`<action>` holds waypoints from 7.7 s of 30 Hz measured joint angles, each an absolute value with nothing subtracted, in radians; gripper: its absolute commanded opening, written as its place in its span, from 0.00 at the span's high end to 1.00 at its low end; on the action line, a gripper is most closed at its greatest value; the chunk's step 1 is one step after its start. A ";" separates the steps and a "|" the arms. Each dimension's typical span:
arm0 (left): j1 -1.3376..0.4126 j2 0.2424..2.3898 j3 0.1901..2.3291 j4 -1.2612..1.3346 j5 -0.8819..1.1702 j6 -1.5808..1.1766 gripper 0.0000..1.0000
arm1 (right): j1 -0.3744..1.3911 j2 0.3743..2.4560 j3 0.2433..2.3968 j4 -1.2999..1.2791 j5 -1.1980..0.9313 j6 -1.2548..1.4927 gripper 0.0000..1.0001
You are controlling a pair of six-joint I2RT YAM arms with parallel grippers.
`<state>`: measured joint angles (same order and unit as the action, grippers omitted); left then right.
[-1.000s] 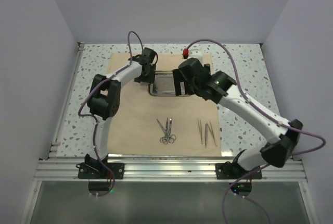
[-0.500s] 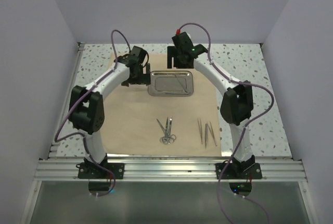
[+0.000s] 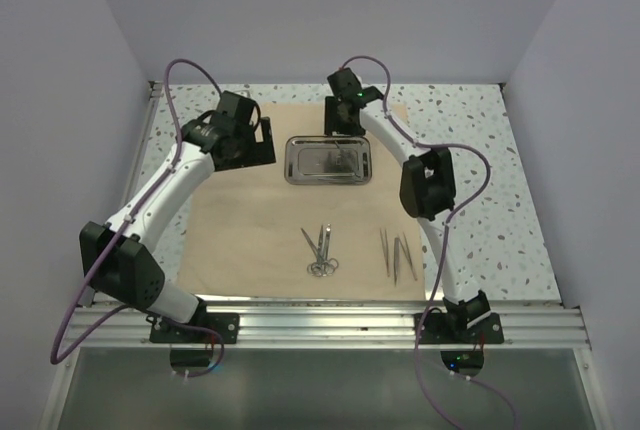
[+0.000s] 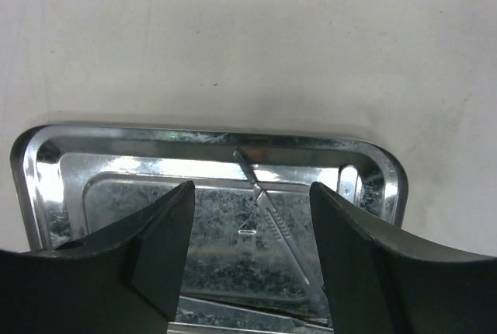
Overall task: Open and lay out the surgical kit
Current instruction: Pick up the medical item from the container, then place the medical item in the surgical kit, then pick up the medical item from the container.
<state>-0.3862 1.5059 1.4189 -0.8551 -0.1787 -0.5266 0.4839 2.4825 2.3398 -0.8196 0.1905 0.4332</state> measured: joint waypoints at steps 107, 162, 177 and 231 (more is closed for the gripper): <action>-0.334 1.272 1.646 -1.146 -0.289 -0.478 0.00 | 0.907 1.907 1.465 -0.375 0.065 1.095 0.01; -0.716 2.544 2.275 -0.720 -0.279 -0.400 0.16 | 0.693 0.928 1.434 -1.329 0.698 0.720 0.02; -0.742 2.502 2.179 -0.667 -0.345 -0.418 0.60 | 0.693 0.908 1.446 -1.339 0.716 0.669 0.02; -0.746 2.406 2.035 -0.741 -0.282 -0.410 0.95 | 0.693 0.935 1.458 -1.339 0.712 0.733 0.02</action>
